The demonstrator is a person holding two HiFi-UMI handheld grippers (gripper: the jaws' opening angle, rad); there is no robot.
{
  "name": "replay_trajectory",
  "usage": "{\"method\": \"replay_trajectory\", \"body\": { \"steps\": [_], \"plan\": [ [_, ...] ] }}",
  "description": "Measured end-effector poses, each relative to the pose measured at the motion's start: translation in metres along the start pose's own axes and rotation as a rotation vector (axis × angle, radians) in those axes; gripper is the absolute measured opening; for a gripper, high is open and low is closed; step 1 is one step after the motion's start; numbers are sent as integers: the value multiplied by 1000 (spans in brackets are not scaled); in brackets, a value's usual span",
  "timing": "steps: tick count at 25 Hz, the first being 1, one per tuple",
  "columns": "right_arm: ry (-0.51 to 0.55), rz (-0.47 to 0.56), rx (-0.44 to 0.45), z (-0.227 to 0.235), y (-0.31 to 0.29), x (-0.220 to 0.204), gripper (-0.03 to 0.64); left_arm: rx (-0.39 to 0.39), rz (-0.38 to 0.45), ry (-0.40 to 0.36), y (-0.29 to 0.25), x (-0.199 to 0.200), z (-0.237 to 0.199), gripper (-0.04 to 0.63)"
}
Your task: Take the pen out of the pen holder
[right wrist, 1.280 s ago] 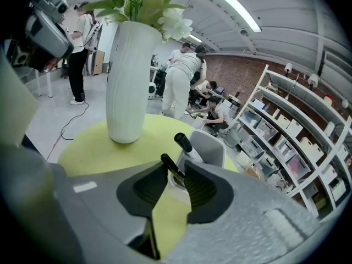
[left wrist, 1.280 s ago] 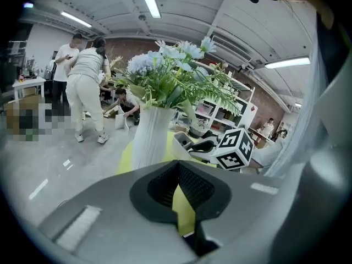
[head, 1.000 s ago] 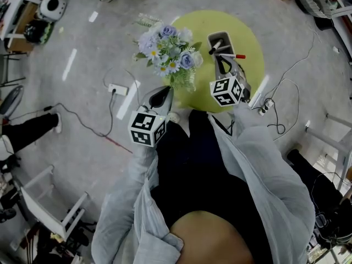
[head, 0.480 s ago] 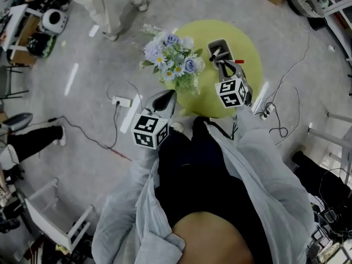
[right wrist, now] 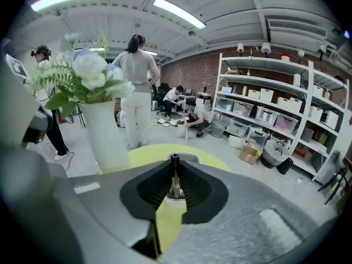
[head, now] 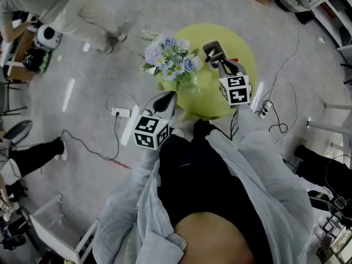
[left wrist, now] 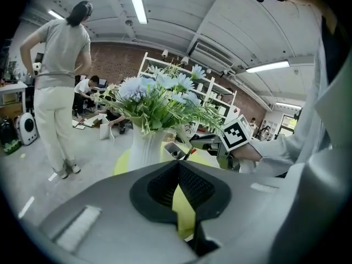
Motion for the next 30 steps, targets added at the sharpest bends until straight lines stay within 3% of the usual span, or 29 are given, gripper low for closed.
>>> {"method": "replay_trajectory", "body": {
  "steps": [8, 15, 30],
  "plan": [
    [-66, 73, -32, -4, 43, 28, 43, -84, 5, -49, 3, 6, 0, 15],
    [-117, 159, -121, -14, 100, 47, 43, -176, -13, -107, 11, 10, 5, 15],
    [-202, 215, -310, -70, 221, 30, 43, -352, -62, -219, 21, 6, 23, 15]
  ]
}}
Point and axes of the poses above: the fingertips, and each gripper's own axes: y backward along the fingers, z to its right, x out of its top, the point moved 7 cm from there along y, backward along the fingers, and after that the axes turned 12 degrees about y, right-handed, at the moved point
